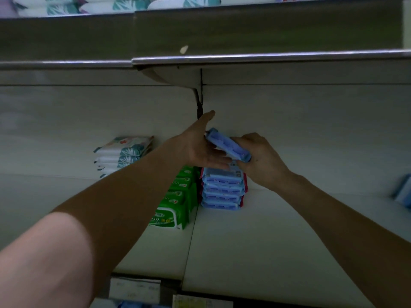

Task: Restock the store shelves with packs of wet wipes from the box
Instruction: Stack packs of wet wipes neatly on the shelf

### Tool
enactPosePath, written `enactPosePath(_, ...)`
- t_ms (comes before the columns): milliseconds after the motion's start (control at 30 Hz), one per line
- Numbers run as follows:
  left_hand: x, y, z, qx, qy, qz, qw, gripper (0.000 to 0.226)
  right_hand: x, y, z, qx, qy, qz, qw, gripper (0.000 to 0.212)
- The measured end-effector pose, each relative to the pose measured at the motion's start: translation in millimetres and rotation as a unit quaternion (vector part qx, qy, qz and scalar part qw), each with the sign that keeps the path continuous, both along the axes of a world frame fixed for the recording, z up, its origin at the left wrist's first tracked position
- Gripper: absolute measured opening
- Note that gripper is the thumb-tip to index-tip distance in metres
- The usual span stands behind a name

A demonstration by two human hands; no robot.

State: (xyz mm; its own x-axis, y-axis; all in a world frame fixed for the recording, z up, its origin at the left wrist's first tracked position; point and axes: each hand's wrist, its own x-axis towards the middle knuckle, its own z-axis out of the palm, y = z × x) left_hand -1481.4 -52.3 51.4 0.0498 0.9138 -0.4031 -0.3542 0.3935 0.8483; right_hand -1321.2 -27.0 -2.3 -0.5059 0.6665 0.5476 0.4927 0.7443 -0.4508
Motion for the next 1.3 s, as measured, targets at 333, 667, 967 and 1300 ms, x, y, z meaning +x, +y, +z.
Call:
enactPosePath(333, 2, 2, -14, 0.035, 0.033, 0.06, 0.997, 0.017, 8, 3, 21, -0.46, 0.204, -0.023, 0.864, 0.049)
enactPosePath(667, -7, 6, -24, -0.005, 0.452, 0.004, 0.892, 0.027, -5, 11, 0, -0.419, 0.123, -0.095, 0.895, 0.045)
enactPosePath(967, -11, 12, -37, -0.053, 0.427, -0.021, 0.902, 0.022, -5, 15, -1, -0.468, 0.152, -0.092, 0.866, 0.031)
enactPosePath(1300, 0, 21, -50, -0.079, 0.375, -0.02, 0.923, 0.025, 3, 8, -14, -0.619, 0.059, -0.103, 0.777, 0.069)
